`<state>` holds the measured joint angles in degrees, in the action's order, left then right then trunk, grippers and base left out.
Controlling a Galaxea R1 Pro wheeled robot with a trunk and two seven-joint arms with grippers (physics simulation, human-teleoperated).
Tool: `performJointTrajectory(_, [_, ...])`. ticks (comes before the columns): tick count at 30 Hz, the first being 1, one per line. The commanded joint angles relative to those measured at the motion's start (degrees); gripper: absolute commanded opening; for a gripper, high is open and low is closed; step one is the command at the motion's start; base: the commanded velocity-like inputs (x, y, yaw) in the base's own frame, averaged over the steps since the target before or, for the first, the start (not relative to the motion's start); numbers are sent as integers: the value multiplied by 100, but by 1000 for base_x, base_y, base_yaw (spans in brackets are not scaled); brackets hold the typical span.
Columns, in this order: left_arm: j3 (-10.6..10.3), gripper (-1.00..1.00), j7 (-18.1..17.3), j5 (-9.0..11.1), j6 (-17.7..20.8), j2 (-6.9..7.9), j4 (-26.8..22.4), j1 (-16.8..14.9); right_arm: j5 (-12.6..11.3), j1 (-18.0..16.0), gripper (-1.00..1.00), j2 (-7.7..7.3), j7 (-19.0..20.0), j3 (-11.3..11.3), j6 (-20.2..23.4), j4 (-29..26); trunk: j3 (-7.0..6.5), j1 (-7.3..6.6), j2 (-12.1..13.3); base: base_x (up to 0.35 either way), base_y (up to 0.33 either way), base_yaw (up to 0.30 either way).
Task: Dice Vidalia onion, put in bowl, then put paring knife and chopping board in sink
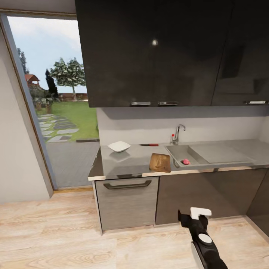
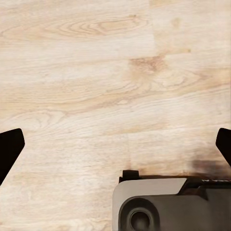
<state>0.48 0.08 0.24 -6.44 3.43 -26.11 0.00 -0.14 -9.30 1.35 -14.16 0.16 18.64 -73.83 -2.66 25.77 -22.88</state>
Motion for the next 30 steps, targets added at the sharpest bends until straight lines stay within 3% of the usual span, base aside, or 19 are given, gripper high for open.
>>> performJointTrajectory(1, [5, 100, 1, 2, -15, 0, 1, 0, -4, -168, 100, 26, -81, 1, 160, -23, 3, 2, -4, 0, 0, 0])
performJointTrajectory(6, [-3, 100, -18, 2, -15, 0, 1, 0, -4, -1171, 100, 253, -453, 3, 874, -5, 3, 2, -4, 31, 8, 0])
performJointTrajectory(12, [-4, 100, -31, 2, -15, 0, 1, 0, -4, -1611, 100, 365, -544, 2, 1116, 91, 3, 2, -4, 155, 113, 0])
performJointTrajectory(17, [-4, 100, -34, 2, -15, 1, 1, 0, -8, -1782, 100, 404, -848, 2, 1155, 150, 3, 2, -4, 222, 184, 0])
performJointTrajectory(30, [-4, 100, -43, 2, -15, 6, 1, 0, -88, -1803, 100, 447, -1855, -68, 1112, 168, 3, 2, -4, 232, 205, 0])
